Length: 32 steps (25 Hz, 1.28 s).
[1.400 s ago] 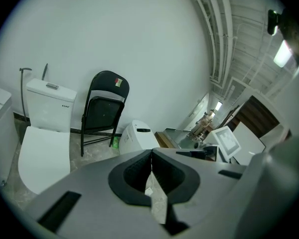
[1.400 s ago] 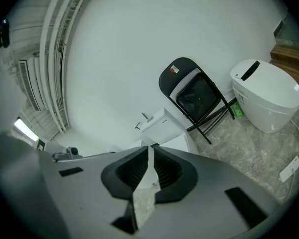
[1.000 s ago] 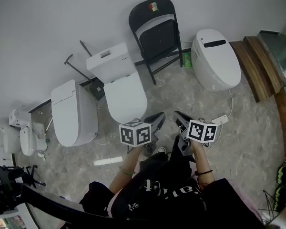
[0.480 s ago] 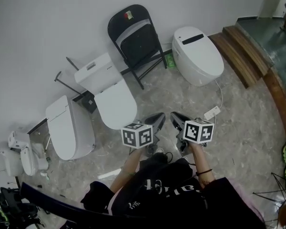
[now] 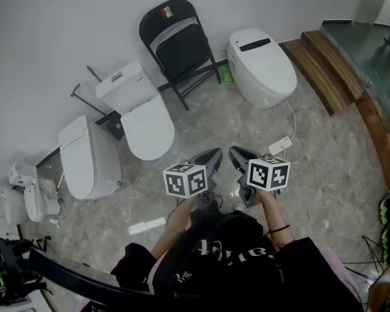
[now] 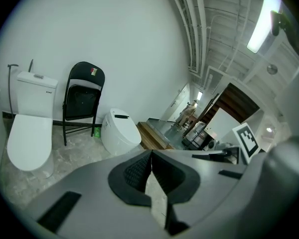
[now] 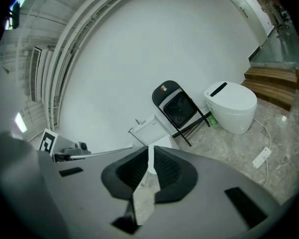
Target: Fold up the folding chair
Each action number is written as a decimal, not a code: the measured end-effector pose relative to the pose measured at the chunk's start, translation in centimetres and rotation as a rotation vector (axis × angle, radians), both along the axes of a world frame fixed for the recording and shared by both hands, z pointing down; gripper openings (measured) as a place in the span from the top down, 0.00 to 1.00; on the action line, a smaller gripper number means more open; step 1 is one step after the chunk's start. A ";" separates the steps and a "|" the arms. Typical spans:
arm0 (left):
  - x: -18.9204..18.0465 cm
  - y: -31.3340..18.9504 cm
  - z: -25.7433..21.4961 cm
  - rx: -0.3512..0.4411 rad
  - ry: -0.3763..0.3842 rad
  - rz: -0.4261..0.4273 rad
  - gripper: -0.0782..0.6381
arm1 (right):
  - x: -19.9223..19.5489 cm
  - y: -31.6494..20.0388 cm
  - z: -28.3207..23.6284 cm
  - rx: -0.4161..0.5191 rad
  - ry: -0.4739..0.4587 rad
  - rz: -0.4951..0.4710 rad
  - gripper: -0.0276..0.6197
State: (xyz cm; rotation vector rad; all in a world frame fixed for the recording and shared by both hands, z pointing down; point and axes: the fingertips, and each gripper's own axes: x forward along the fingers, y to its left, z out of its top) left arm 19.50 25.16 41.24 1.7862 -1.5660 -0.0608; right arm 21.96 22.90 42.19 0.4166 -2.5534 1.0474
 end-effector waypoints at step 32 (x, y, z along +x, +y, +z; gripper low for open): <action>3.7 4.3 1.6 -0.021 0.023 -0.120 0.88 | 3.0 2.7 0.1 0.031 0.023 -0.095 0.90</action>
